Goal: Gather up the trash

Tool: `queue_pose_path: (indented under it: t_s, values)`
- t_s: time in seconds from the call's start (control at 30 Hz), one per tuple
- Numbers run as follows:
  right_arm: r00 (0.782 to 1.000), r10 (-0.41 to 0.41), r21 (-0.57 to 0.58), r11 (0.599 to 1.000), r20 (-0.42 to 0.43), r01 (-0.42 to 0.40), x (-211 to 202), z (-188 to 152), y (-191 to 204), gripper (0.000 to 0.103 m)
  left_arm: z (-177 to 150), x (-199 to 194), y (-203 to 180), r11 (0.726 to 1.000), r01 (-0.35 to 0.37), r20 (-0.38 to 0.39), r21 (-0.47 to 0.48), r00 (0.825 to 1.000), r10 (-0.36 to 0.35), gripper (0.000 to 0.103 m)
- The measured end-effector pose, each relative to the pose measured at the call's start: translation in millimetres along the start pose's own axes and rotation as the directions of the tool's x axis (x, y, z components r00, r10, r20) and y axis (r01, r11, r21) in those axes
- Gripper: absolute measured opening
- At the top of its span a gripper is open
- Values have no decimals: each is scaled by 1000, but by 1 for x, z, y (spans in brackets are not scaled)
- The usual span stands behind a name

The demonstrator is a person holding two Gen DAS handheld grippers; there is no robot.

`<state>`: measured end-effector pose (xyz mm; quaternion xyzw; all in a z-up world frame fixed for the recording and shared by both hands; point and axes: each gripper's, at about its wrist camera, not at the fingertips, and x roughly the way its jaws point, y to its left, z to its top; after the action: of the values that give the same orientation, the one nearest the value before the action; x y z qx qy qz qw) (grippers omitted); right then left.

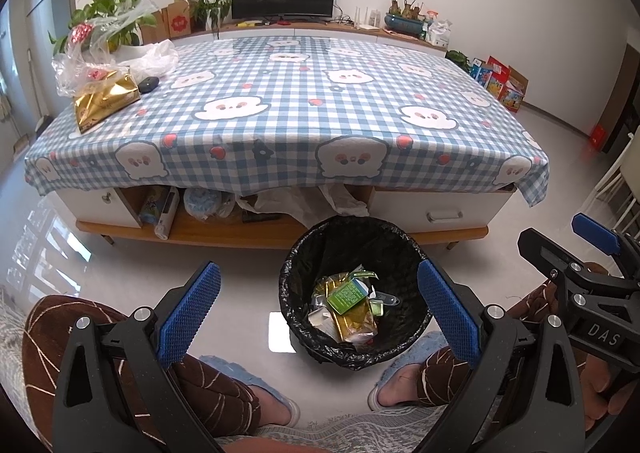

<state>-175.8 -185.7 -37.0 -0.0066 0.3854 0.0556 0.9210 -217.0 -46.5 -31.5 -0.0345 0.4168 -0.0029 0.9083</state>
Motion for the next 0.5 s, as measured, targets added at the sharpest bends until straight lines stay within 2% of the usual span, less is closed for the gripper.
queue_pose_path:
  t_s: [0.5]
  values:
    - [1000, 0, 0, 1000, 0, 0, 1, 0, -1, 95, 0, 0, 0, 1000, -9, 9, 9, 1000, 9, 97]
